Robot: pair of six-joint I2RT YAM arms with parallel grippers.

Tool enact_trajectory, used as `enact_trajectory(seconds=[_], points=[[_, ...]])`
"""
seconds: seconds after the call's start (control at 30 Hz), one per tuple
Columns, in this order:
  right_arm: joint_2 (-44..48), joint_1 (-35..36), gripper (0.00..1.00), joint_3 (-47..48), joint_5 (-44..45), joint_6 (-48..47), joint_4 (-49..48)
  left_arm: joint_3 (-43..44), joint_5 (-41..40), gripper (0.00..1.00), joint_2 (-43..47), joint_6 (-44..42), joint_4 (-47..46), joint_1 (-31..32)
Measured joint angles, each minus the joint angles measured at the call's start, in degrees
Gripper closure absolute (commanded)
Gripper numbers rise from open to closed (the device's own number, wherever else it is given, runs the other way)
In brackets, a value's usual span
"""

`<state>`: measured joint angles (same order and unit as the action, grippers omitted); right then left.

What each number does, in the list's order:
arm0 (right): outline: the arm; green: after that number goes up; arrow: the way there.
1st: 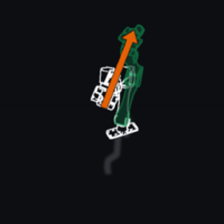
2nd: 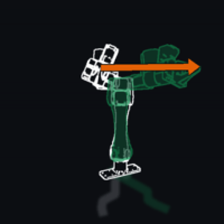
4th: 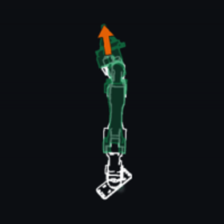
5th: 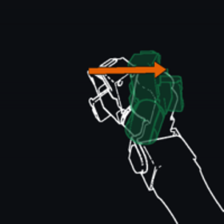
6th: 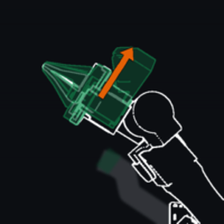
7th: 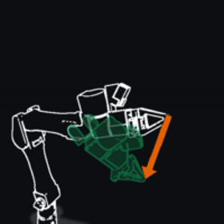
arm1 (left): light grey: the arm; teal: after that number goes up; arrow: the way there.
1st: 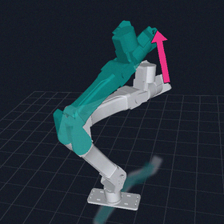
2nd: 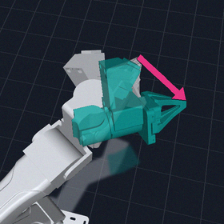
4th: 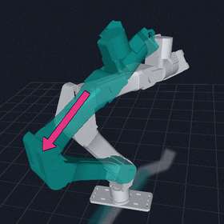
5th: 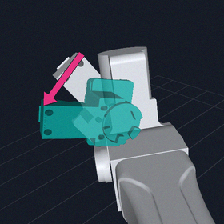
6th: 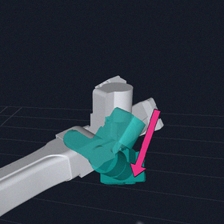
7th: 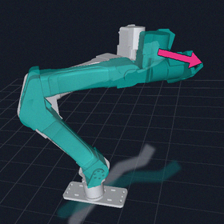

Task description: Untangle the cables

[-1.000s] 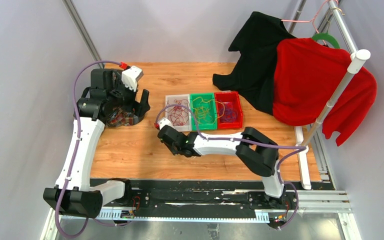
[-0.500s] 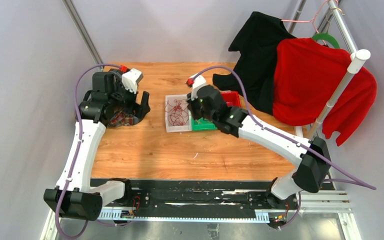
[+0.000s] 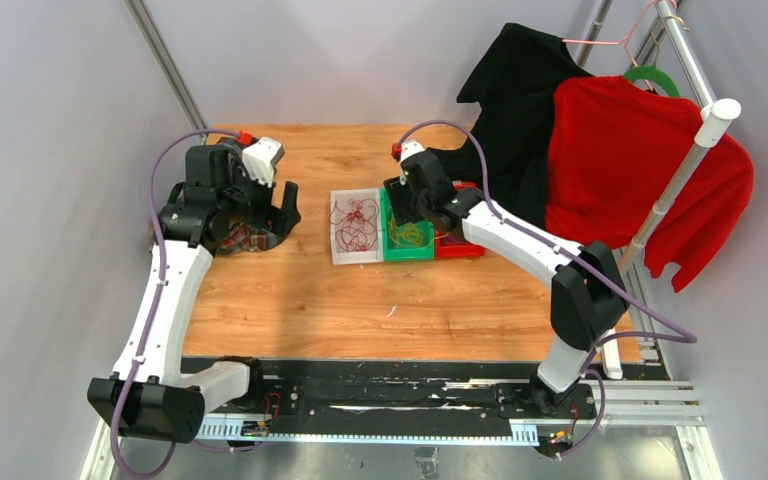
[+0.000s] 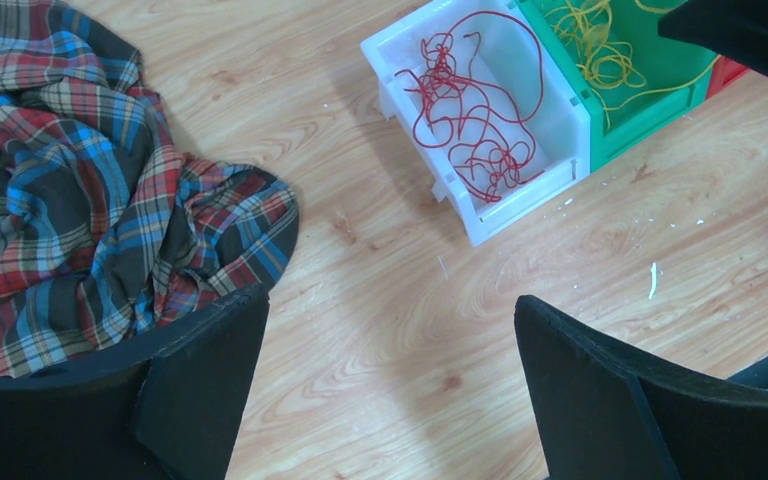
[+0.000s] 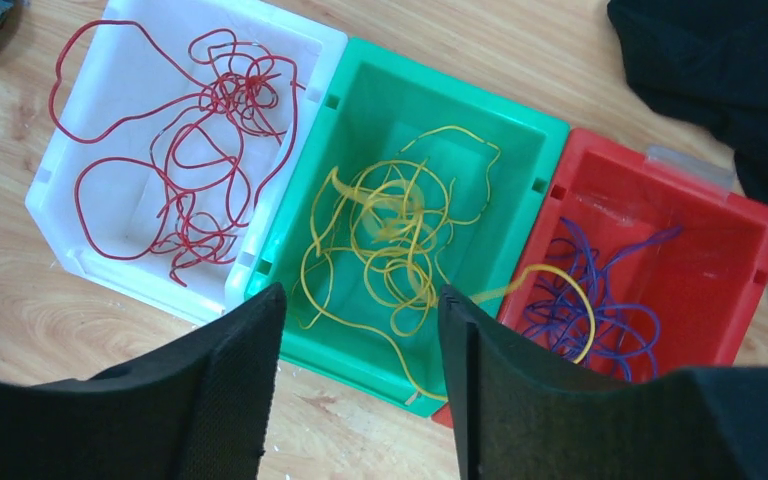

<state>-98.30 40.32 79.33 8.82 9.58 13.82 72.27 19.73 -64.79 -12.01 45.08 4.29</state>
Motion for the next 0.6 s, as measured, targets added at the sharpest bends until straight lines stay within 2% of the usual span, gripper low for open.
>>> enact_trajectory(seconds=[0.07, 0.27, 0.47, 0.6], points=[[0.09, -0.02, 0.31, 0.11, 0.42, -0.35, 0.63, 0.00, -0.44, 0.02, 0.22, -0.02, -0.04, 0.00], [4.92, -0.02, 0.28, -0.98, 2.05, -0.85, 0.79, -0.76, -0.92, 0.02, 1.46, -0.20, -1.81, -0.04], [20.31, -0.22, 0.27, -12.70, 6.91, -1.95, -1.84, -5.57, -1.97, 0.02, 1.64, -0.63, -6.43, -0.13], [29.75, -2.16, 0.27, -21.03, 10.34, -1.86, -2.29, -14.12, -3.93, 0.02, 1.79, -1.44, -13.40, -1.11]])
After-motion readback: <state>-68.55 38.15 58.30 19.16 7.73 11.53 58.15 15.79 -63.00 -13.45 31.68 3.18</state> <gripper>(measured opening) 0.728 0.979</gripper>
